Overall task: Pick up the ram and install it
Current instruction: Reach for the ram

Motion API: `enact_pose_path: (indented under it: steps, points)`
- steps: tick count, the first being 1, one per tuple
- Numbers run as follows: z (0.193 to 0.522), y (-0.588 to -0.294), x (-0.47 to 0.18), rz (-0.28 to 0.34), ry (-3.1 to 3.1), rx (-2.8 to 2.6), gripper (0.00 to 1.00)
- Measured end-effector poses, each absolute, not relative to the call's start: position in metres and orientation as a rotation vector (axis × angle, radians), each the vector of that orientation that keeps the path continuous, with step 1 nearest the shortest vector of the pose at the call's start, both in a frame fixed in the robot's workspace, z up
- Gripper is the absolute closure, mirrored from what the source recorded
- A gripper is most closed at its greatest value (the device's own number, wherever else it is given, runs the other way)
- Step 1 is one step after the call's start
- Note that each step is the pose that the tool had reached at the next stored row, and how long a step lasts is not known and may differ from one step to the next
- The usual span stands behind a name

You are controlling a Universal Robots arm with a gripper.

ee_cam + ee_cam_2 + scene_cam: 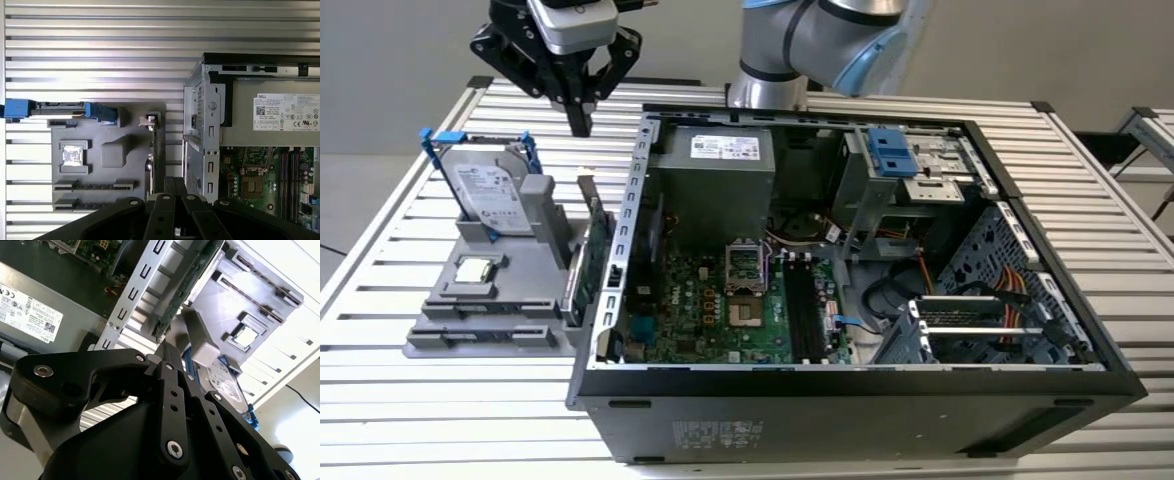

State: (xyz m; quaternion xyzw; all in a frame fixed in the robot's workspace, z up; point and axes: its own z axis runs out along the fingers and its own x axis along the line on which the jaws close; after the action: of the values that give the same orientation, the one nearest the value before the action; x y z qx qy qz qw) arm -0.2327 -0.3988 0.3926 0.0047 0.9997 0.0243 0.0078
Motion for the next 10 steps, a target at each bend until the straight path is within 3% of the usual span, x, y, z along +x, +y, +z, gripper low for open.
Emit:
enact_pose_path:
  steps: [10]
  points:
    - [0.393,-0.399,-0.246,0.076,3.132,-0.008,1.0]
